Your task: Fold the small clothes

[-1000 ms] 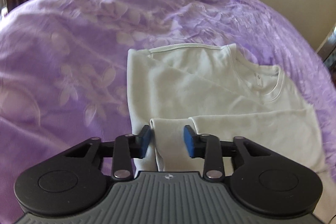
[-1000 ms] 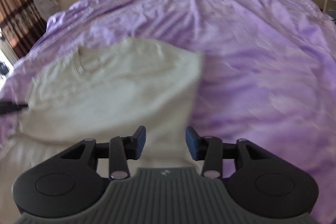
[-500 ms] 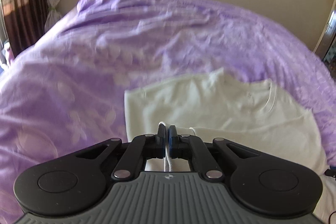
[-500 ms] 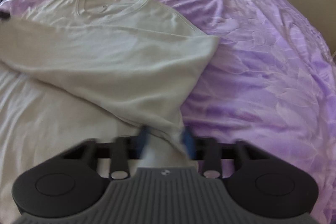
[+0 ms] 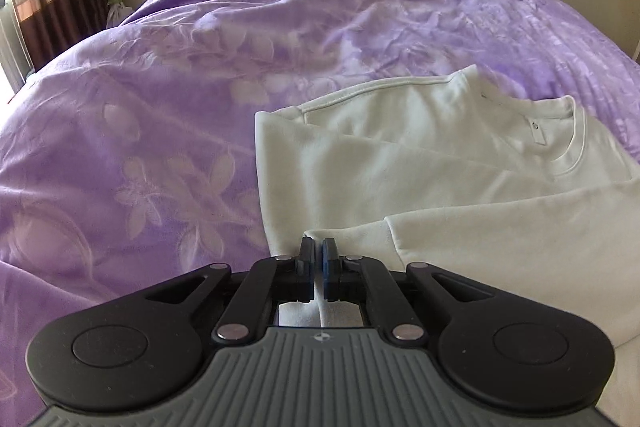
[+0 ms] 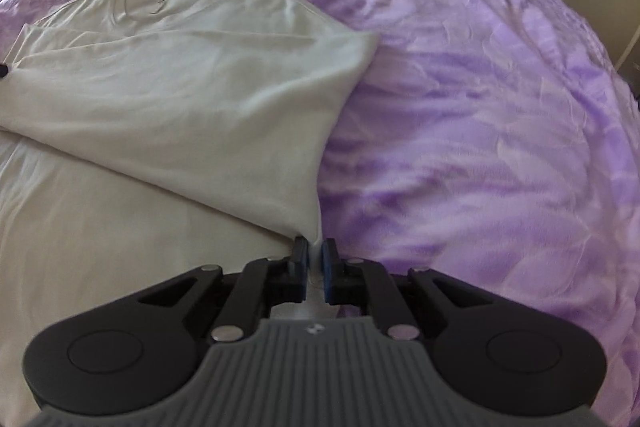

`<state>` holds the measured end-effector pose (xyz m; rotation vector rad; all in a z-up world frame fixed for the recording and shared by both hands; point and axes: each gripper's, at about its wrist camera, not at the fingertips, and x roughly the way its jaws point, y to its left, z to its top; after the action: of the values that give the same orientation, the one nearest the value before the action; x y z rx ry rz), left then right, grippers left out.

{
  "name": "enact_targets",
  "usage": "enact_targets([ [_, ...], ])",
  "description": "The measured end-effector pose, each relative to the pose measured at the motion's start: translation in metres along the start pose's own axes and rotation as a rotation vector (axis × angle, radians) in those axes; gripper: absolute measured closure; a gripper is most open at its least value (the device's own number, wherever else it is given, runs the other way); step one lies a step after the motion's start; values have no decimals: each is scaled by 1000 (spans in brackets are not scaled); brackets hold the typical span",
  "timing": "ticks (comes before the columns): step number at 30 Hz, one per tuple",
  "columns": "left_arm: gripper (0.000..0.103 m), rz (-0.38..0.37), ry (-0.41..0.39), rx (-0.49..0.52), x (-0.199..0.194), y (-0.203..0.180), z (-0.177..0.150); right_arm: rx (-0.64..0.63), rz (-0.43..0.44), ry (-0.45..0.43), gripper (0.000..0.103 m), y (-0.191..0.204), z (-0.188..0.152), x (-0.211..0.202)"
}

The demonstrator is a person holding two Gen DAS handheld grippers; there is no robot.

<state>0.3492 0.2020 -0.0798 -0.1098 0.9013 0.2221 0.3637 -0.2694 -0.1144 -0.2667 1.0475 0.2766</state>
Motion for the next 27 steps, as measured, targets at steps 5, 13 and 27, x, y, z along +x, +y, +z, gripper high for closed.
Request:
enact_targets([
  [5,85,21,81,46,-13,-1,6,38,-22,36,101,-6,0,-4],
  [13,78,-27,74,144,-87,-1,1,46,37,-22,100,-15,0,-71],
  [27,76,-144,-25,465,-249,-20,-55,-44,13,-233,100,-41,-14,-288],
])
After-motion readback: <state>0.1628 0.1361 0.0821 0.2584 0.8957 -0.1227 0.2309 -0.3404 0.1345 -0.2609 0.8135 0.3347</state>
